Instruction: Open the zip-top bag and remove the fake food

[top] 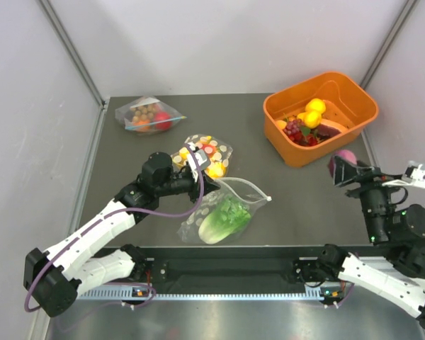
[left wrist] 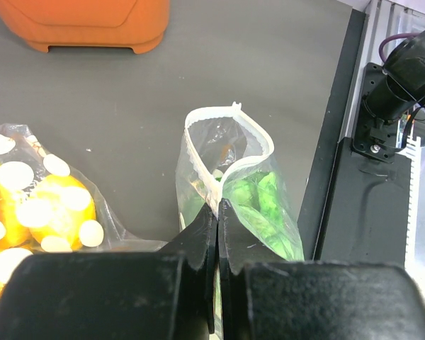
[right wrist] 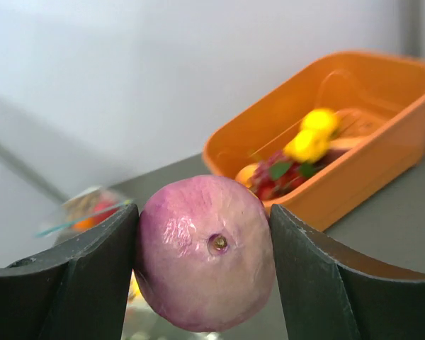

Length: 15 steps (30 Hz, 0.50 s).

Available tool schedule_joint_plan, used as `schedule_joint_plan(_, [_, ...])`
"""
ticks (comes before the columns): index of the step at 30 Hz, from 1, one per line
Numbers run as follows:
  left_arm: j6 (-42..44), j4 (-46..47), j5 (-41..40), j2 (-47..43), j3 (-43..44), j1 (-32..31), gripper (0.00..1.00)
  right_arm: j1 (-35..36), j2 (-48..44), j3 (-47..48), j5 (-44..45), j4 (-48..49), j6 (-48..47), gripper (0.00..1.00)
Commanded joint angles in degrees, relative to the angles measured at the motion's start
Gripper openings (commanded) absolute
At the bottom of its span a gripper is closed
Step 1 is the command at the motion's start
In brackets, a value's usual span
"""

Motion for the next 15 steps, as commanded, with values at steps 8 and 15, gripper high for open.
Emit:
schedule_joint_plan(8, [0.74,0.9,0.75,-0.85,1.59,-0.24,0.0,-0.38,10.43,1.59,14.42,34.05,-39.68,0.48])
schedule_joint_plan(15, [0.74,0.73,1.01,-0.15,1.68,-0.24,0.0,-9.32,27.94,13.43,3.54,33.25,-39.29,0.48])
